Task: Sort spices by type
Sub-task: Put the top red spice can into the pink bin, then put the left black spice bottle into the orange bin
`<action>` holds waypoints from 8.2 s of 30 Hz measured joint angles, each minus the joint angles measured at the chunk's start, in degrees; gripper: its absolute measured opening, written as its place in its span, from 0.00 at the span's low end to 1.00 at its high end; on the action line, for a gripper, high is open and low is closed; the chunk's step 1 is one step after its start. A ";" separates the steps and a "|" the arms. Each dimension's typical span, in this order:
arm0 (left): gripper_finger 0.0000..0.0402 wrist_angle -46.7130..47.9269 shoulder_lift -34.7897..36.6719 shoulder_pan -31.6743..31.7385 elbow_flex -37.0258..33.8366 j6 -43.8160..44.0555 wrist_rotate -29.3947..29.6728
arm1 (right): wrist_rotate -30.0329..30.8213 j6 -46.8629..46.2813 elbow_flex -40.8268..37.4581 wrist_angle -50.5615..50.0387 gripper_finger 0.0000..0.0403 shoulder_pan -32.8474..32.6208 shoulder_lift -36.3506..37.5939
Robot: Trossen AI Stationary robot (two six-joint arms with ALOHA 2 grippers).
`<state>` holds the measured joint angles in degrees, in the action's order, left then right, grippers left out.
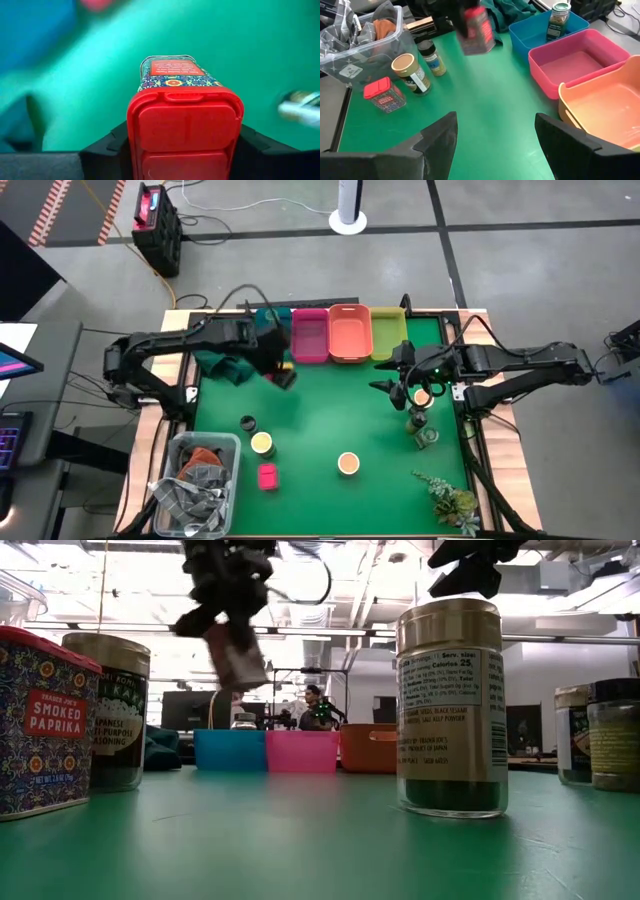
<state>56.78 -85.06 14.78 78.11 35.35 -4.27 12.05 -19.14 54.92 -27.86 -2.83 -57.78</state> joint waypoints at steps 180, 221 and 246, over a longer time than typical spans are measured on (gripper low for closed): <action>0.55 -4.87 1.56 -23.22 -23.33 45.71 -0.15 | -1.46 4.64 -0.02 -2.12 0.72 3.93 2.47; 0.47 0.22 -16.63 12.67 20.84 -4.27 -3.36 | -1.49 -2.90 -0.02 -7.85 0.72 6.75 2.32; 0.50 -18.91 -40.57 13.07 35.84 -14.62 -7.78 | -1.46 -10.04 -0.03 -9.42 0.72 8.28 2.30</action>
<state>37.87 -125.63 27.84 113.95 20.73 -12.06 10.59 -29.18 54.88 -37.28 5.45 -55.48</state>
